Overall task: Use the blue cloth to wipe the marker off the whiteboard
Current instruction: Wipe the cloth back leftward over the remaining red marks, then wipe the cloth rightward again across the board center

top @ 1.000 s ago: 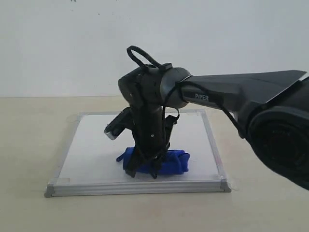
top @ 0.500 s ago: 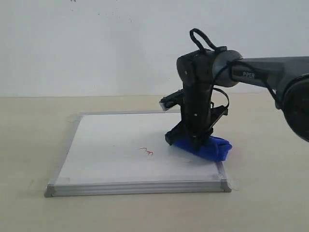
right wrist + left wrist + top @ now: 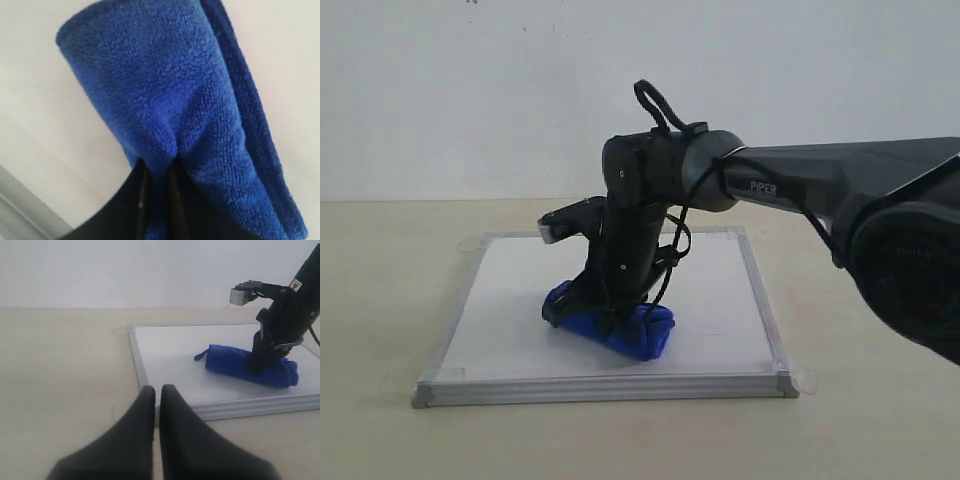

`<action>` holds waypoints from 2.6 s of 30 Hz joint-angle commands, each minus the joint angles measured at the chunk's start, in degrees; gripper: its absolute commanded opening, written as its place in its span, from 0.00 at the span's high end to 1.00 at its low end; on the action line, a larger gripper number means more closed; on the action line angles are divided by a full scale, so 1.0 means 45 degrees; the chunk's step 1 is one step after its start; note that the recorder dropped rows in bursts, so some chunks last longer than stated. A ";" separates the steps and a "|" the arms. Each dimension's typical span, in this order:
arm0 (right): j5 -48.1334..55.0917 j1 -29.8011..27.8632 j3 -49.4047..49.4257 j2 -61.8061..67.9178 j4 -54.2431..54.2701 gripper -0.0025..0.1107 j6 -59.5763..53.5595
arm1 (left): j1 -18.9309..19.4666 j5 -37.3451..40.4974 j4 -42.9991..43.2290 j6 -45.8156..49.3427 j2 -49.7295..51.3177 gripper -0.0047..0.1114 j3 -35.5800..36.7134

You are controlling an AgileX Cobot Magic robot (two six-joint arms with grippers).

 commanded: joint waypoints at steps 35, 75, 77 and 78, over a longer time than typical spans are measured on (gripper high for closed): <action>-0.3457 -0.0542 0.0078 0.0730 0.4067 0.98 -0.0211 | 0.0017 -0.0040 -0.0008 0.0069 -0.0043 0.93 0.0045; -0.4739 0.0245 0.0078 0.0633 -0.1564 0.98 0.1960 | 0.0017 -0.0040 -0.0008 0.0069 -0.0043 0.93 0.0045; -0.4265 0.0185 0.0078 0.0633 -0.2468 0.98 0.2564 | 0.0017 -0.0040 -0.0008 0.0069 -0.0043 0.93 0.0045; -0.4081 0.0102 0.0078 0.0633 -0.2685 0.98 0.2619 | 0.0017 -0.0040 -0.0008 0.0069 -0.0043 0.93 0.0045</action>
